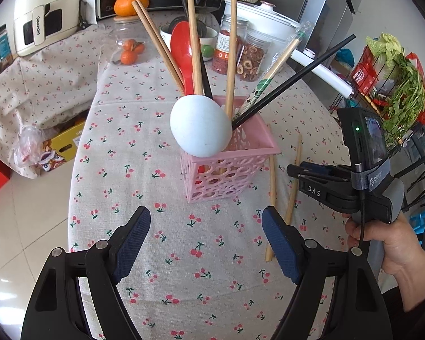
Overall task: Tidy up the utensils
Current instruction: 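Grasp one wooden chopstick with the right tool while the left tool grasps the other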
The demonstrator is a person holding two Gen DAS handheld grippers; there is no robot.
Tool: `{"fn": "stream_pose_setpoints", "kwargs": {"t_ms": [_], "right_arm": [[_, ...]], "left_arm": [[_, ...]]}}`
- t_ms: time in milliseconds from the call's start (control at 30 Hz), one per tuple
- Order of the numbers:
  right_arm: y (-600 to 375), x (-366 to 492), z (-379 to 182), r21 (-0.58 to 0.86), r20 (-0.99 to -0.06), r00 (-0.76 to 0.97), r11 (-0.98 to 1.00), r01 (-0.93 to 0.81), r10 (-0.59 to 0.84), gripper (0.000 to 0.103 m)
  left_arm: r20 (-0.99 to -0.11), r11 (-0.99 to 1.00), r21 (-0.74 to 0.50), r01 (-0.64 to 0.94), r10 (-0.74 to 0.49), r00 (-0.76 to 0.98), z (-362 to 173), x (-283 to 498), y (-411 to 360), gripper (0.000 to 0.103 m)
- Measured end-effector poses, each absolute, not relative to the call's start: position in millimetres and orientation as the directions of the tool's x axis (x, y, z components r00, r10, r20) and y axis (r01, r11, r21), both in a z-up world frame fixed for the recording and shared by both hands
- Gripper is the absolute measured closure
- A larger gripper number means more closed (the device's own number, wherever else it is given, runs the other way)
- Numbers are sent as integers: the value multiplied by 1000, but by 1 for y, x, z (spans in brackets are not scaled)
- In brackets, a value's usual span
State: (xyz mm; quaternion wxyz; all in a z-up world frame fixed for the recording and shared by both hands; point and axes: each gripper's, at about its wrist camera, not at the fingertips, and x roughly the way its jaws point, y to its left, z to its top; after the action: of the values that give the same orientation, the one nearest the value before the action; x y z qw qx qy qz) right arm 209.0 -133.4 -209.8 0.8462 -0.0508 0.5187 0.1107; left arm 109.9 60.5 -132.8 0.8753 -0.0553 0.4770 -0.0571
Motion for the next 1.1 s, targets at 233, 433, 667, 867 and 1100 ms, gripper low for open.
{"fn": "stream_pose_setpoints", "kwargs": {"t_ms": [233,433,667,867,1100], "right_arm": [[-167,203,-202,129,-910,370,975,-179,189,98],[-216,188,-177,183,-892,399,977,-112,213,97],[-271,189,-165,275,-871,417,961,-22,259,97],[-297,190,-167,326,-863,415,945,23,288,97],[-309,196,-166,381,-844,422,924,36,332,97]], "left_arm": [[-816,985,-66,158,-145,560,-128,98,21,20],[-835,964,-36,265,-175,522,-135,97,-36,44],[-862,959,14,284,-133,489,-159,138,-100,60],[-878,986,61,157,-22,478,-183,196,-114,68],[-874,995,97,33,69,481,-200,238,-108,69]]}}
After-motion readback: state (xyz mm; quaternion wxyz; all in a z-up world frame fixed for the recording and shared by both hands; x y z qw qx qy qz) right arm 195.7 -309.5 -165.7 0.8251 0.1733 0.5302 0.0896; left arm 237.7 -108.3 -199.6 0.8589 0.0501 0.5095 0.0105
